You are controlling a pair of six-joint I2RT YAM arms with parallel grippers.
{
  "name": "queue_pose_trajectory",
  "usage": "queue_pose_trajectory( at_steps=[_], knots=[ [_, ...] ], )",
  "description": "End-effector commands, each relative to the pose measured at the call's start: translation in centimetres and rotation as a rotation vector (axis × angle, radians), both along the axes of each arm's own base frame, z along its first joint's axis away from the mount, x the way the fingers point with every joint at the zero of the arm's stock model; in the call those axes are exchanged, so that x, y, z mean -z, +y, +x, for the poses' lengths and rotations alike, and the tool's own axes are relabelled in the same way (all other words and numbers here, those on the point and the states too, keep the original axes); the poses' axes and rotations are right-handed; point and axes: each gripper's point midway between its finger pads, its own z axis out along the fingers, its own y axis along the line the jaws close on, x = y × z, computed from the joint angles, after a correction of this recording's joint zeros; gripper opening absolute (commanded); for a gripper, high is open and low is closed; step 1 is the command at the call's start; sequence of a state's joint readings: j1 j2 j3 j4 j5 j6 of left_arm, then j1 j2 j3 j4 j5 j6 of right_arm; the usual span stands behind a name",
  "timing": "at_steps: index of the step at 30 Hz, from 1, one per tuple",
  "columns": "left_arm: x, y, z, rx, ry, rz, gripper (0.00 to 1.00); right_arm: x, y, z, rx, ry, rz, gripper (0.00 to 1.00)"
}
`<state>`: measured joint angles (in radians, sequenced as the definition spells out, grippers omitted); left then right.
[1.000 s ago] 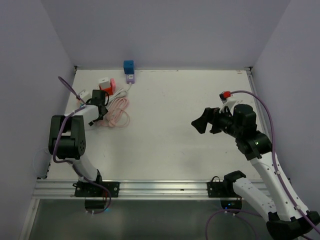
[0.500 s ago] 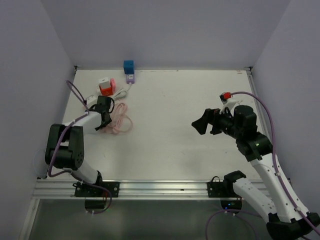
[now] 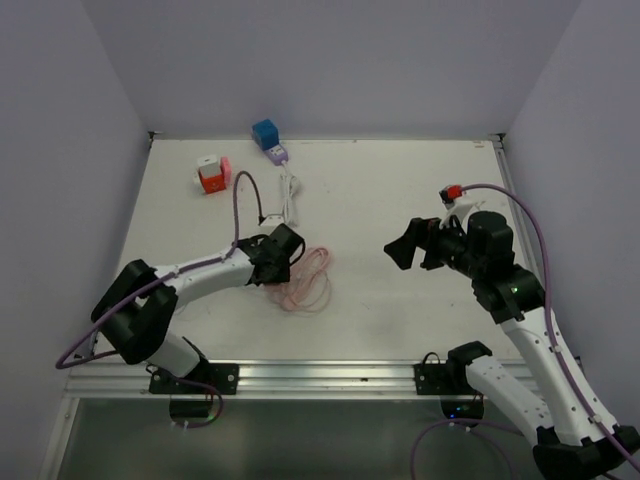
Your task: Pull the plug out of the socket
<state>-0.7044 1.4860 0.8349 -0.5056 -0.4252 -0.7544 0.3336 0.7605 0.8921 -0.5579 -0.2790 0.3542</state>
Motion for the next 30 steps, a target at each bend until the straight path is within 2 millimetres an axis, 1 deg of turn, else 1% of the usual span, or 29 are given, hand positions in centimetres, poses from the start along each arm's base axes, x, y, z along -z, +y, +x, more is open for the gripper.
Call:
queue_pose_trajectory(
  at_steps=[1, 2, 3, 4, 5, 6, 7, 8, 9, 10, 11, 12, 13, 15, 16, 17, 18, 21, 22, 24, 25, 27, 28, 30],
  knots=[
    [-1.5, -7.0, 2.5, 0.165, -0.071, -0.087, 0.22, -0.1, -0.4, 0.0, 0.011, -0.024, -0.014, 0.99],
    [-1.5, -8.8, 2.2, 0.212, -0.074, -0.087, 0.22, 0.1, -0.6, 0.1, 0.027, -0.021, -0.02, 0.99],
    [-2.6, -10.8, 2.9, 0.241, -0.102, -0.108, 0.22, 0.3, -0.8, 0.1, 0.036, -0.017, -0.026, 0.99],
    [-1.6, -11.8, 2.9, 0.258, -0.086, -0.094, 0.22, 0.5, -1.0, 0.1, 0.048, -0.011, -0.025, 0.99],
    [-1.6, -13.4, 2.6, 0.291, -0.088, -0.105, 0.22, 0.6, -1.2, 0.2, 0.063, -0.011, -0.027, 0.99],
    [-2.6, -15.2, 3.3, 0.305, -0.117, -0.136, 0.22, 1.2, -1.4, 0.2, 0.083, 0.0, -0.028, 0.99],
    [-1.6, -16.3, 3.1, 0.32, -0.101, -0.129, 0.23, 1.3, -1.5, 0.3, 0.091, 0.002, -0.026, 0.99],
    [-1.5, -17.0, 3.2, 0.326, -0.099, -0.139, 0.24, 1.6, -1.5, 0.3, 0.099, 0.008, -0.023, 0.99],
    [-2.1, -18.4, 3.7, 0.336, -0.11, -0.168, 0.25, 2.1, -1.5, 0.3, 0.103, 0.021, -0.023, 0.99],
    [-1.4, -18.8, 3.8, 0.337, -0.101, -0.167, 0.3, 2.3, -1.5, 0.4, 0.113, 0.03, -0.012, 0.99],
    [-1.5, -19.4, 3.8, 0.345, -0.102, -0.176, 0.34, 2.4, -1.5, 0.4, 0.119, 0.034, -0.008, 0.99],
    [-1.8, -20.0, 3.9, 0.352, -0.102, -0.192, 0.39, 3.0, -1.4, 0.5, 0.122, 0.047, -0.007, 0.99],
    [-1.8, -20.1, 4.0, 0.354, -0.1, -0.191, 0.53, 3.1, -1.4, 0.6, 0.129, 0.051, 0.005, 0.99],
    [-1.8, -20.0, 3.8, 0.354, -0.097, -0.19, 0.64, 3.8, -1.3, 0.7, 0.138, 0.073, 0.014, 0.99],
    [-2.5, -19.8, 3.7, 0.353, -0.107, -0.2, 0.71, 3.9, -1.2, 0.8, 0.139, 0.076, 0.018, 0.99],
    [-2.8, -19.6, 3.7, 0.351, -0.112, -0.2, 0.75, 4.1, -1.2, 0.9, 0.145, 0.081, 0.02, 0.99],
    [-3.6, -19.2, 3.5, 0.345, -0.123, -0.204, 0.83, 4.3, -1.1, 1.0, 0.148, 0.088, 0.025, 0.99],
    [-4.7, -18.4, 2.9, 0.343, -0.131, -0.214, 0.93, 4.5, -1.0, 1.4, 0.154, 0.091, 0.026, 0.99],
    [-6.2, -18.3, 2.8, 0.341, -0.153, -0.237, 0.98, 4.3, -1.1, 1.6, 0.161, 0.085, 0.025, 0.99],
    [-6.9, -17.6, 2.3, 0.338, -0.148, -0.235, 1.0, 3.9, -1.3, 2.0, 0.172, 0.067, 0.02, 0.99],
    [-7.9, -17.4, 2.1, 0.34, -0.159, -0.247, 1.0, 3.9, -1.3, 2.1, 0.173, 0.071, 0.018, 0.99],
    [-8.6, -16.7, 1.7, 0.343, -0.15, -0.23, 1.0, 3.4, -1.6, 2.4, 0.196, 0.069, 0.01, 0.99],
    [-9.4, -16.5, 1.5, 0.351, -0.158, -0.238, 1.0, 3.6, -1.8, 2.5, 0.21, 0.082, -0.002, 0.99],
    [-10.2, -16.4, 1.3, 0.371, -0.155, -0.234, 1.0, 3.3, -2.2, 2.9, 0.24, 0.077, -0.012, 0.99]
  ],
)
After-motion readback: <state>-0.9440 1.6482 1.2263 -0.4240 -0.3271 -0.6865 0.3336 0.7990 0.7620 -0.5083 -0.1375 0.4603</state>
